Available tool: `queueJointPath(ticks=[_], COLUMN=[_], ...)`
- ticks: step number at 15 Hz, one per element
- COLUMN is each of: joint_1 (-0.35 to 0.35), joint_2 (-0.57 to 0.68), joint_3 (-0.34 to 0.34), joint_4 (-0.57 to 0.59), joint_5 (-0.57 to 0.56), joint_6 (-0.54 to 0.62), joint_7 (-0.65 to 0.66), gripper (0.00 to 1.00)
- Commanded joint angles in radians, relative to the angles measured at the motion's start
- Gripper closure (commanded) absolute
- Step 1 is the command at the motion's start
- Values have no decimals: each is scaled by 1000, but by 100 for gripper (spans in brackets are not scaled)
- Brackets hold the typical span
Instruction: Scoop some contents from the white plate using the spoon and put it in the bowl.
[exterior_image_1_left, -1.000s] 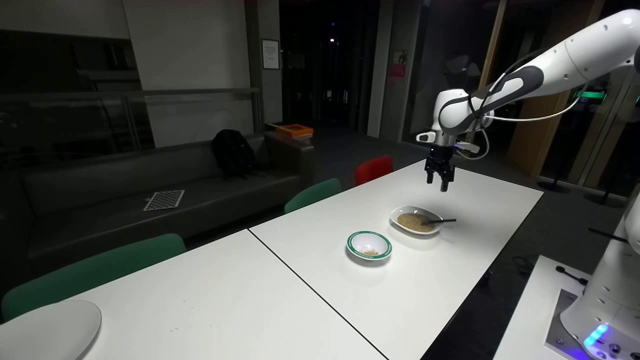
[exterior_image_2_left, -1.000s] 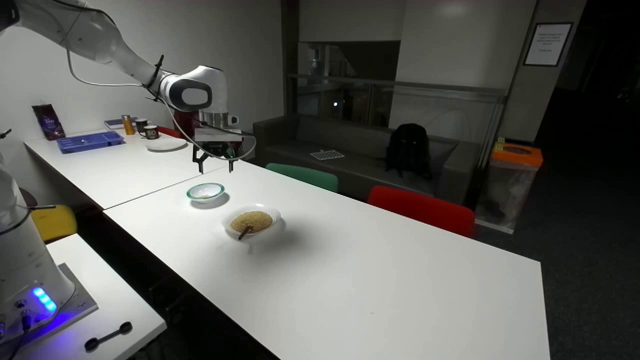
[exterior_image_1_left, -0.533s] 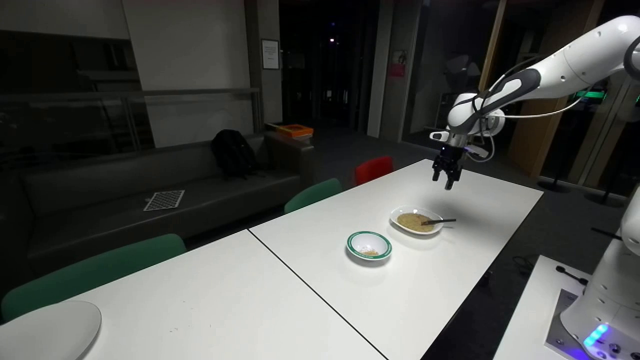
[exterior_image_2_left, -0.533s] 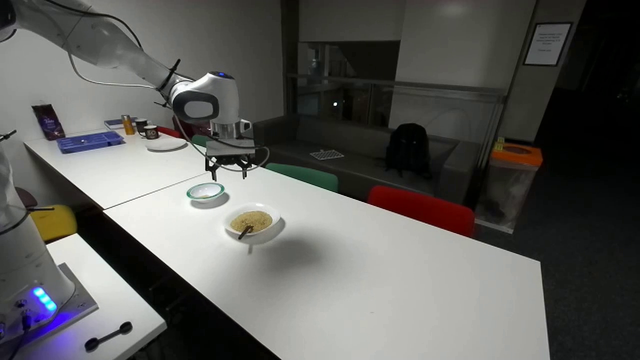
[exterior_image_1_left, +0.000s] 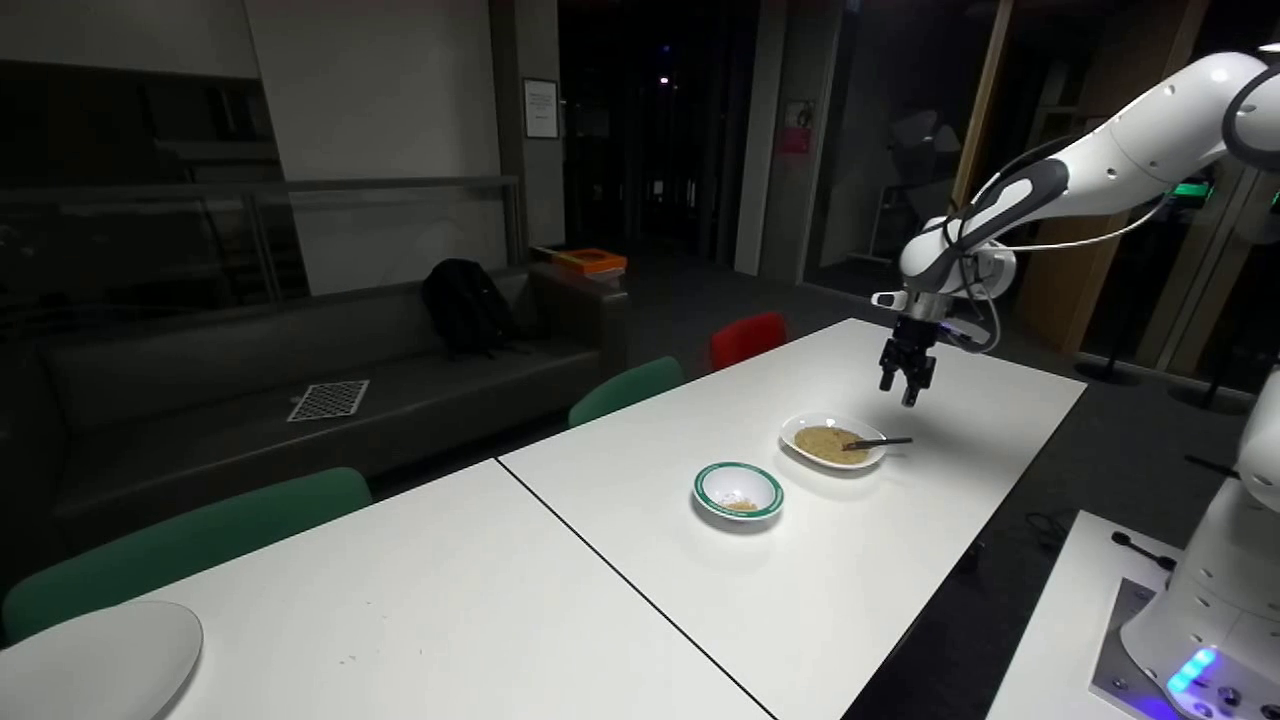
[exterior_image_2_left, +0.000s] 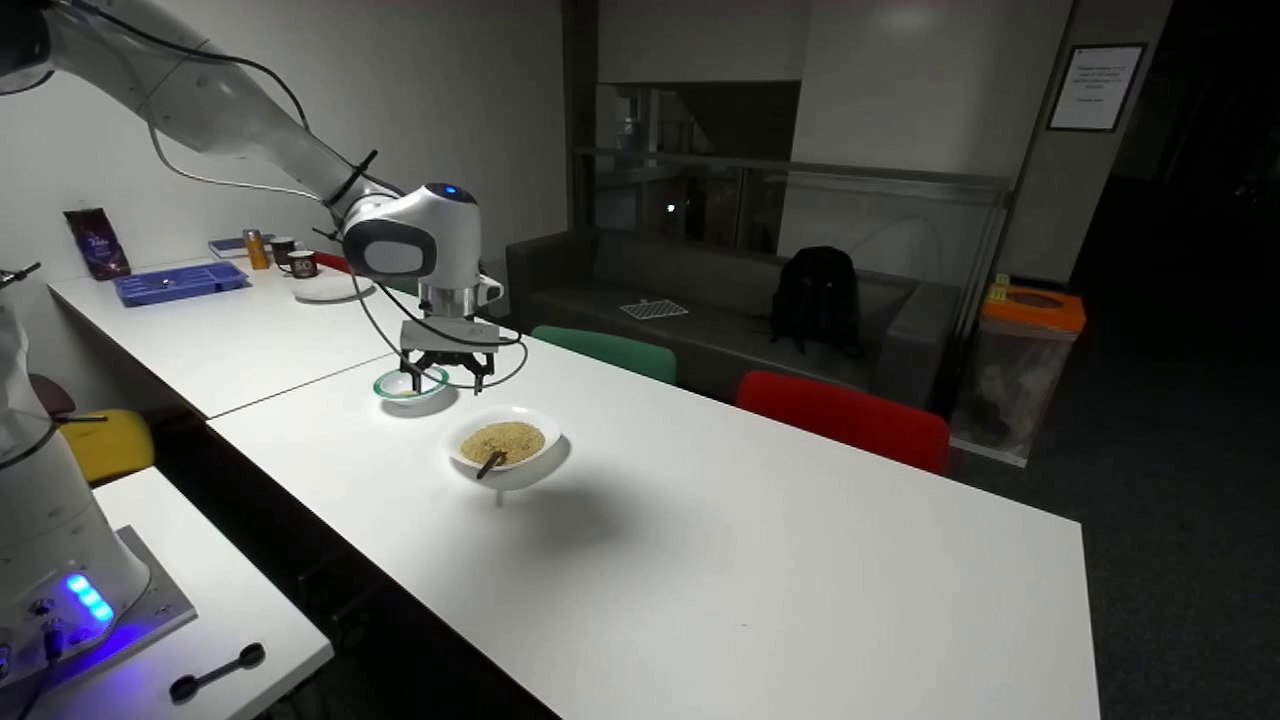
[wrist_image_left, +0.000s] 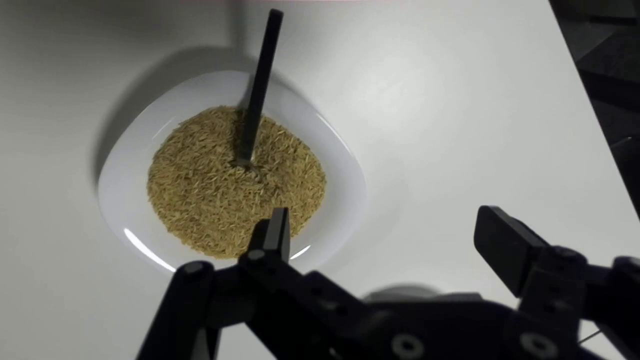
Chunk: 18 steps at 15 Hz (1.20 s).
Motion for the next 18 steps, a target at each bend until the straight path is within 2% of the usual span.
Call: queueJointPath(ticks=[1,3,7,12,18], joint_1=[-12,-13,8,2,-38], joint_2=[5,8,8,98,226], joint_3=[11,11,37,54,61], joint_4=[4,7,-4,27,64], joint_5=[-2,-2,-15,-27,-22], joint_6=[-18,-30,88,153,181], joint_7=[3,3,15,19,33], gripper=[0,0,0,0,0])
